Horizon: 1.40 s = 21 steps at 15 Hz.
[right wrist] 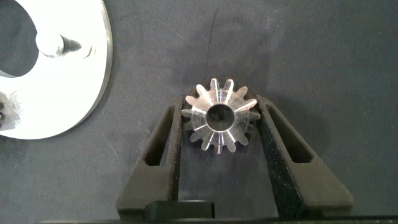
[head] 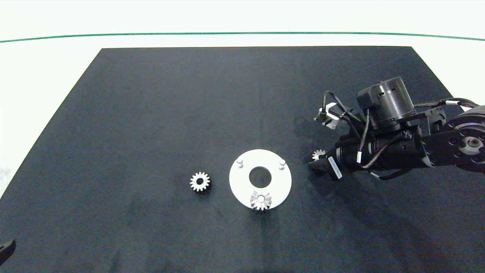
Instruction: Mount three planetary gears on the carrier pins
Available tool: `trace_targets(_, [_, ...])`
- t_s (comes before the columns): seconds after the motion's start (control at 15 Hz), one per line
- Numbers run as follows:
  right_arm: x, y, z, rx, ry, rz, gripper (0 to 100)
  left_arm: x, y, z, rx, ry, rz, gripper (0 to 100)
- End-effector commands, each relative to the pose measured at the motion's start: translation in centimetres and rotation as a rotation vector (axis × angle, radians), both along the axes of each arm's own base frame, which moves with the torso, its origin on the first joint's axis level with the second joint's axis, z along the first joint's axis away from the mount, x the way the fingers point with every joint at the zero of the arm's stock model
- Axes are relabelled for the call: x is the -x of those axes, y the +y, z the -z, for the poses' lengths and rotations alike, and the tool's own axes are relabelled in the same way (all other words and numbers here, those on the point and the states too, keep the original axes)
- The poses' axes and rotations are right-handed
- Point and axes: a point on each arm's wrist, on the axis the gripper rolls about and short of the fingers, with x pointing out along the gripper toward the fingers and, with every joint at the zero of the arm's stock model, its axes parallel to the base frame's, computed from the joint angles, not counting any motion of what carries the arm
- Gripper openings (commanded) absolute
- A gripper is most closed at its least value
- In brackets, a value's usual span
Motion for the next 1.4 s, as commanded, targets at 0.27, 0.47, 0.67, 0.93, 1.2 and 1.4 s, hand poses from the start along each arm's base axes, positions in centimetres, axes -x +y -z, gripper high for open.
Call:
trace_targets(0.27, [0.0,0.0,-0.1,-0.001,-0.002,-0.002,1,0.0,0.0,-0.1,-0.001,-0.001,0.002,100])
trace_targets(0.47, [0.2,-0.1,-0.4,-0.005,-0.012,-0.002,1,0.0,0.0,-0.1,-0.001,-0.003,0.001,100])
trace_targets(0.67, [0.3,-0.1,-0.7,-0.009,-0.019,-0.004,1,0.1,0.0,-0.1,-0.001,-0.004,0.002,100])
trace_targets(0.93, [0.6,-0.1,-1.3,-0.016,-0.032,-0.008,1,0.1,0.0,-0.1,0.001,-0.005,0.002,100])
trace_targets(1.2, [0.7,-0.2,-1.9,-0.025,-0.050,-0.010,1,0.2,0.0,-0.2,0.000,-0.010,0.004,100])
trace_targets(1.4, [1.2,-0.1,-2.8,-0.033,-0.077,-0.021,1,0.2,0.0,-0.3,0.000,-0.013,0.001,100])
